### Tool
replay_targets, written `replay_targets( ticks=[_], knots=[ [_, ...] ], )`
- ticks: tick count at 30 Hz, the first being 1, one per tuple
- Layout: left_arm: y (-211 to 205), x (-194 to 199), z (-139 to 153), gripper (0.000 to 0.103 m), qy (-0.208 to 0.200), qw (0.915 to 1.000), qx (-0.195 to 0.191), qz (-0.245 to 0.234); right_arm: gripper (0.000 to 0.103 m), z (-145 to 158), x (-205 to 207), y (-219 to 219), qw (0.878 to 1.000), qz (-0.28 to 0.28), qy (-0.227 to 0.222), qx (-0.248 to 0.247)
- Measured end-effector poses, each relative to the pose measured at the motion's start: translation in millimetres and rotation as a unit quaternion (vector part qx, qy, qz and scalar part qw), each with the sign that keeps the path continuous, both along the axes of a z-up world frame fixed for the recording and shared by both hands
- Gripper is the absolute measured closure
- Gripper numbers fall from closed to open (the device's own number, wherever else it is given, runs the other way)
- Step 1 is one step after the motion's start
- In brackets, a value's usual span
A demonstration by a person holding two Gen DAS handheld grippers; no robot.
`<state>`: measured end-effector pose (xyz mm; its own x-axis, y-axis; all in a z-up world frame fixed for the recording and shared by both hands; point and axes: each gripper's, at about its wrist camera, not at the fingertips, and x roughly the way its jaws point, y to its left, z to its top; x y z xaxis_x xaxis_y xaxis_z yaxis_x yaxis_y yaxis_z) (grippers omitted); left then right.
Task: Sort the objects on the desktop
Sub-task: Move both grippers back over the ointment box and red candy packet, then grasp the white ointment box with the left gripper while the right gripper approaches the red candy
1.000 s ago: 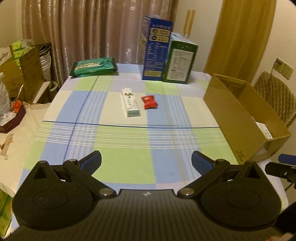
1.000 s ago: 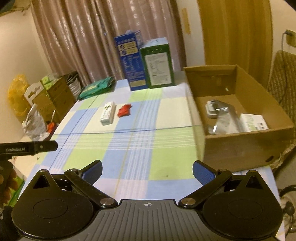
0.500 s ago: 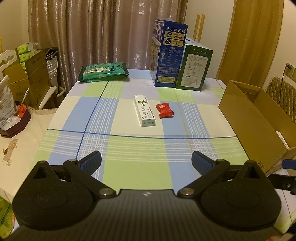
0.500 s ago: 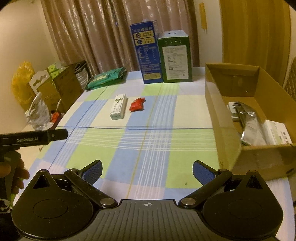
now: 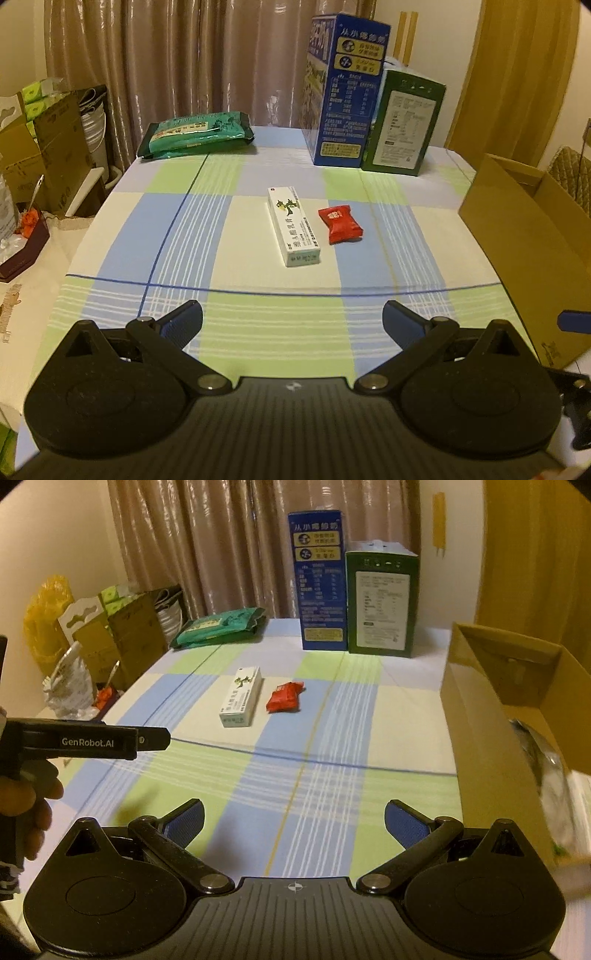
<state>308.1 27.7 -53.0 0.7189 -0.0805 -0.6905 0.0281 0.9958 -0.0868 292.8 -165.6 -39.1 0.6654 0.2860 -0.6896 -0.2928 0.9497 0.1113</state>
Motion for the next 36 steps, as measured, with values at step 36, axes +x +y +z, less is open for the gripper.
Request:
replay_targets(
  ticks=[36],
  knots=[
    [-15, 135, -87, 0.036, -0.023, 0.9984, 0.034, -0.038, 0.033, -89, 146, 18, 0.998, 0.010, -0.053, -0.021]
  ],
)
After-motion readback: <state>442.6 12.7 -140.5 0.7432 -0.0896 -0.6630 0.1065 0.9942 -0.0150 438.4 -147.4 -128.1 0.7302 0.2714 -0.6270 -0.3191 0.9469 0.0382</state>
